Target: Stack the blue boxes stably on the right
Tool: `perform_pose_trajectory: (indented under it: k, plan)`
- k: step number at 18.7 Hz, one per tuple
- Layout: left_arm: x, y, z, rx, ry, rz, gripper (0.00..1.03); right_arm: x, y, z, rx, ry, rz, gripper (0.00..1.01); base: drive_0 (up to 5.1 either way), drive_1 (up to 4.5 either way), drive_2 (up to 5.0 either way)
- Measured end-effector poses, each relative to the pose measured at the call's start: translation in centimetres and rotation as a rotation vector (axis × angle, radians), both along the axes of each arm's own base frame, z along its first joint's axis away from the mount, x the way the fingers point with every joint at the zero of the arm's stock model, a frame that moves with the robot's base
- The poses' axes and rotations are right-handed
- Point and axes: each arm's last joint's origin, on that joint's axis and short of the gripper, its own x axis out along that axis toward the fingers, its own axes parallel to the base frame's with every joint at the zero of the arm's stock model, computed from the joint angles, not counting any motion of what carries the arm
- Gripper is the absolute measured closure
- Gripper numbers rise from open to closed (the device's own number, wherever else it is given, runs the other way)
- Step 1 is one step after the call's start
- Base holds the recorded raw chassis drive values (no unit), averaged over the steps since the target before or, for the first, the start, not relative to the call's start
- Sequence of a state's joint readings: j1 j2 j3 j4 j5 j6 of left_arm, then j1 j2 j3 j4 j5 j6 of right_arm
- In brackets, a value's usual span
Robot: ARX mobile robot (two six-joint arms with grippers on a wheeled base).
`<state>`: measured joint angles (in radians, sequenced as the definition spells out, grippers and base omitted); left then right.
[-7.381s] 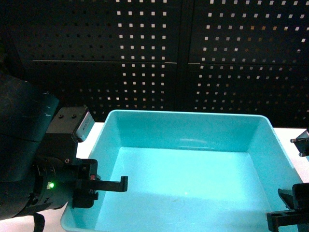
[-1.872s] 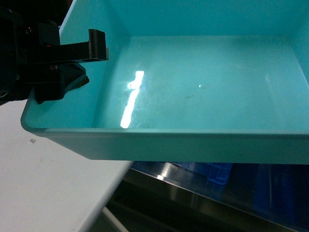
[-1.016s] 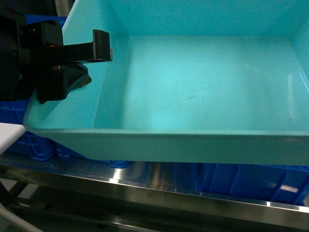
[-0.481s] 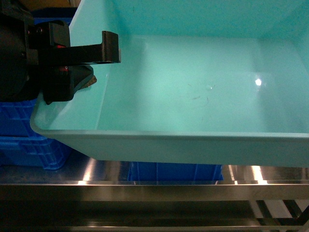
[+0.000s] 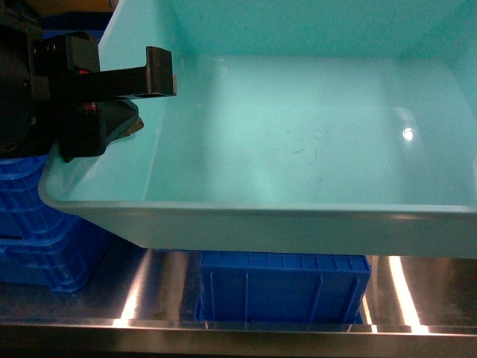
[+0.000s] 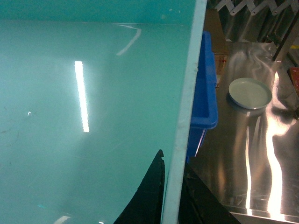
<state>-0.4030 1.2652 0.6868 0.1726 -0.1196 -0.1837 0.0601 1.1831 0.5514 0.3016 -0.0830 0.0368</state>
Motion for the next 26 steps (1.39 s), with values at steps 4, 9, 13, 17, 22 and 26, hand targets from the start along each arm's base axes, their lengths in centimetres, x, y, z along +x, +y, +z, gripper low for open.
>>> perform_pose_trajectory:
  k: [4, 9, 13, 17, 22, 26]
  plan:
    - [0.01, 0.00, -0.01, 0.000, 0.000, 0.000, 1.01, 0.00, 0.00, 0.00, 0.000, 0.000, 0.000, 0.94, 0.4, 4.53, -3.7]
    - [0.02, -0.01, 0.00, -0.001, -0.002, 0.000, 1.01, 0.00, 0.00, 0.01, 0.000, -0.003, 0.000, 0.94, 1.2, 5.37, -2.9]
    - [0.01, 0.00, -0.02, 0.000, 0.001, 0.000, 1.01, 0.00, 0.01, -0.01, 0.000, -0.002, 0.000, 0.94, -0.2, 3.91, -4.4]
    - [0.00, 0.00, -0.04, 0.000, 0.001, 0.000, 1.01, -0.02, 0.01, -0.04, 0.000, 0.002, 0.000, 0.94, -0.3, 3.79, -4.5]
    - [0.01, 0.01, -0.03, -0.001, -0.001, 0.000, 1.01, 0.00, 0.01, 0.02, 0.000, -0.005, 0.001, 0.94, 0.0, 4.10, -4.2]
    - [0.04, -0.01, -0.09, 0.001, 0.002, 0.000, 1.01, 0.06, 0.01, -0.15, 0.000, 0.005, 0.000, 0.94, 0.0, 0.59, -0.6]
